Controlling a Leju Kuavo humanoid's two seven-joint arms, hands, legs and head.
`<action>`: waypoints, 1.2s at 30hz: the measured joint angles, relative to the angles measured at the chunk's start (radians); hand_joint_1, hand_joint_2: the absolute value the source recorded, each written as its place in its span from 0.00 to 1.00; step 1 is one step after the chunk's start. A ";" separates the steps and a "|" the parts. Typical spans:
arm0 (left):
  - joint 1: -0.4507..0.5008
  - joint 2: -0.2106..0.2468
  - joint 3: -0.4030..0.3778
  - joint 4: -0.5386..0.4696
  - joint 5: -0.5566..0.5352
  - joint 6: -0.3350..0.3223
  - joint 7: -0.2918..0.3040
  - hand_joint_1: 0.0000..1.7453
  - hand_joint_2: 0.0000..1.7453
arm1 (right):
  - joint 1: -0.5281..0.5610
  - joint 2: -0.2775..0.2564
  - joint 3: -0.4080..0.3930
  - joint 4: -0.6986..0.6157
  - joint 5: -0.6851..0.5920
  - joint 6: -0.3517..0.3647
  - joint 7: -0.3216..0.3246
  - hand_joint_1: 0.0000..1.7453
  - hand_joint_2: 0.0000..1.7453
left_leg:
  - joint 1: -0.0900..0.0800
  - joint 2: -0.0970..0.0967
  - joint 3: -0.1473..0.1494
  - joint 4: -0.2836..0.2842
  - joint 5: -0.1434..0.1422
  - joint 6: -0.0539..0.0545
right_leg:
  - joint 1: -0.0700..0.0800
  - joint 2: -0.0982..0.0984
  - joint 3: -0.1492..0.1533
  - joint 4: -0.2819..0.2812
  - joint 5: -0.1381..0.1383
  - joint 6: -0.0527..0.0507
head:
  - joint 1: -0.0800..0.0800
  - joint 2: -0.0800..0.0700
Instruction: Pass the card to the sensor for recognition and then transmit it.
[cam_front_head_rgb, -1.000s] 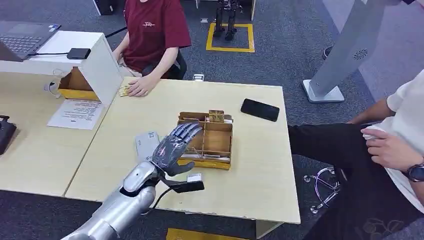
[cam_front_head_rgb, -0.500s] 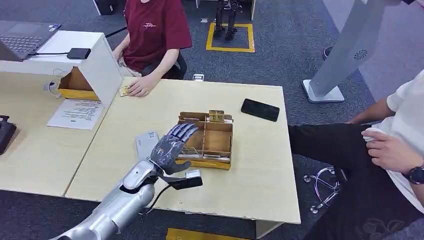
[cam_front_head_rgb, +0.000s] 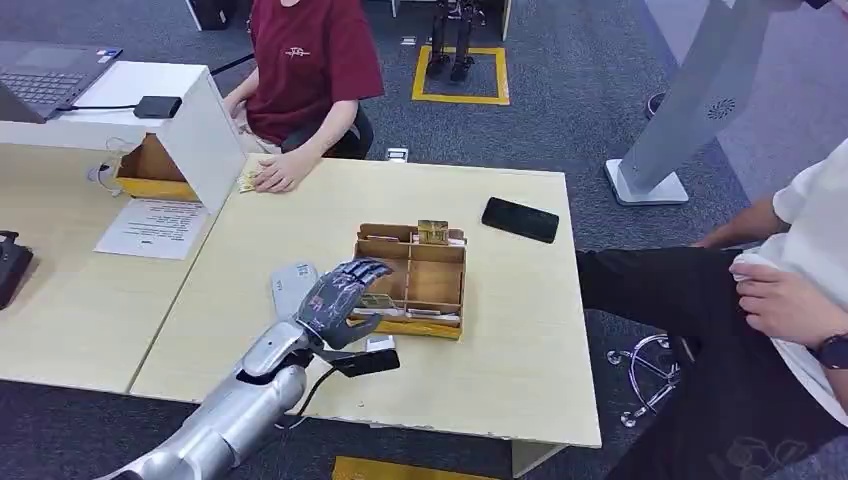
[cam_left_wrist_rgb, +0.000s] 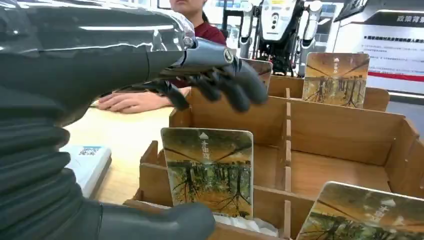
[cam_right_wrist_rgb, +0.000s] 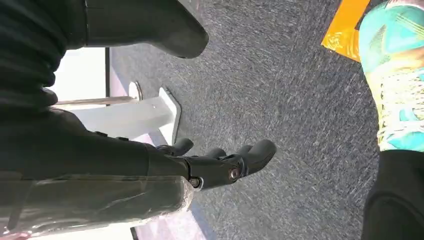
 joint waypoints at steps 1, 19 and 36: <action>0.000 0.000 0.002 0.000 0.002 -0.001 -0.001 1.00 1.00 | 0.000 0.000 0.000 0.000 0.000 0.000 0.000 0.00 1.00 | 0.000 0.000 0.000 0.000 0.000 0.000 | 0.000 0.000 0.000 0.000 0.000 0.000 | 0.000 0.000; -0.002 0.002 0.012 0.000 0.014 -0.029 -0.007 1.00 1.00 | 0.000 0.000 -0.004 0.000 0.000 0.003 0.000 0.00 1.00 | 0.000 0.000 0.000 0.000 0.000 0.000 | 0.000 0.000 0.000 0.000 0.000 0.000 | 0.000 0.000; -0.061 0.132 0.053 -0.296 0.297 -0.312 -0.088 1.00 1.00 | 0.000 0.000 -0.022 0.000 0.014 0.009 -0.002 0.00 1.00 | 0.000 0.000 0.000 0.000 0.001 0.000 | 0.000 0.000 0.000 0.000 0.000 0.000 | 0.000 0.000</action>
